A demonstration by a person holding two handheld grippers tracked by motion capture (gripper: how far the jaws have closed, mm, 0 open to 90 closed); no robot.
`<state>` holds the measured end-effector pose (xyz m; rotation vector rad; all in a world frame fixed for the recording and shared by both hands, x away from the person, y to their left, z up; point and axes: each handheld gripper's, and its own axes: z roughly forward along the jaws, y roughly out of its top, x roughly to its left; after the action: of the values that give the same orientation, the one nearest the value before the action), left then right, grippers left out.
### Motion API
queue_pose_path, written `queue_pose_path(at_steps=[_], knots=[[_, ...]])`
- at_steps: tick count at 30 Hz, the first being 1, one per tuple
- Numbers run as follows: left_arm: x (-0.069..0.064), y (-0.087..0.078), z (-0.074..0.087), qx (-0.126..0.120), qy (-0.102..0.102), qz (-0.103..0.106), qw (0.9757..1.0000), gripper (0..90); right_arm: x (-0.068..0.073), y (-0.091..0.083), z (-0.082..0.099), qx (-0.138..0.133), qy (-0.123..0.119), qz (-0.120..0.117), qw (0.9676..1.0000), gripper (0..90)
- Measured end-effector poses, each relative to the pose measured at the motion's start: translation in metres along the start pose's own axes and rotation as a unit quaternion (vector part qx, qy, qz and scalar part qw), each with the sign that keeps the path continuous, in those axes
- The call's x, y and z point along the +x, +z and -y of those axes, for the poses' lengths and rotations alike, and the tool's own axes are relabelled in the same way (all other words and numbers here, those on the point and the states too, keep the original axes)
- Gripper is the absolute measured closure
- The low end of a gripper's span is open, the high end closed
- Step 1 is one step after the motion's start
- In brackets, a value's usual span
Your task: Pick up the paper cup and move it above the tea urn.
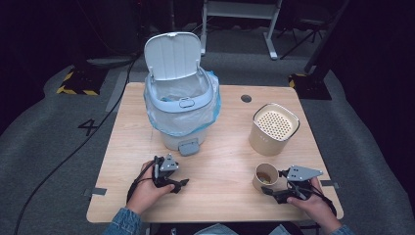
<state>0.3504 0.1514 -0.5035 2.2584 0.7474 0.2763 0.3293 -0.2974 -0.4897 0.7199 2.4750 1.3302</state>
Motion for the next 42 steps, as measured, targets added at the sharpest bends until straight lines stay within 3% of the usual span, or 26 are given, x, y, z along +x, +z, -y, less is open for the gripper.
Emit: queue_pose_path(at_steps=[8, 10, 13, 18, 22, 25, 42], knots=[[0.0, 0.0, 0.0, 0.0, 0.001, -0.001, 1.0, 25.0, 0.002, 0.013, -0.003, -0.011, -0.006, 0.009, 0.9999, 26.8], [0.0, 0.0, 0.0, 0.0, 0.001, -0.001, 1.0, 25.0, 0.003, 0.018, -0.003, -0.032, -0.004, 0.011, 0.9994, 27.5], [0.0, 0.0, 0.0, 0.0, 0.001, -0.001, 1.0, 25.0, 0.001, 0.019, -0.002, -0.045, -0.003, 0.005, 0.999, 28.6], [0.0, 0.0, 0.0, 0.0, 0.001, -0.001, 1.0, 25.0, -0.002, 0.018, -0.001, -0.043, 0.0, -0.007, 0.999, 29.6], [0.0, 0.0, 0.0, 0.0, 0.001, -0.002, 1.0, 25.0, -0.003, 0.017, -0.001, -0.055, -0.015, -0.015, 0.9983, 30.2], [0.0, 0.0, 0.0, 0.0, 0.001, -0.002, 1.0, 25.0, -0.004, 0.015, -0.004, -0.063, -0.036, -0.028, 0.997, 30.5], [0.0, 0.0, 0.0, 0.0, 0.001, -0.002, 1.0, 25.0, -0.012, -0.013, -0.024, -0.07, -0.012, -0.036, 0.9968, 31.3]])
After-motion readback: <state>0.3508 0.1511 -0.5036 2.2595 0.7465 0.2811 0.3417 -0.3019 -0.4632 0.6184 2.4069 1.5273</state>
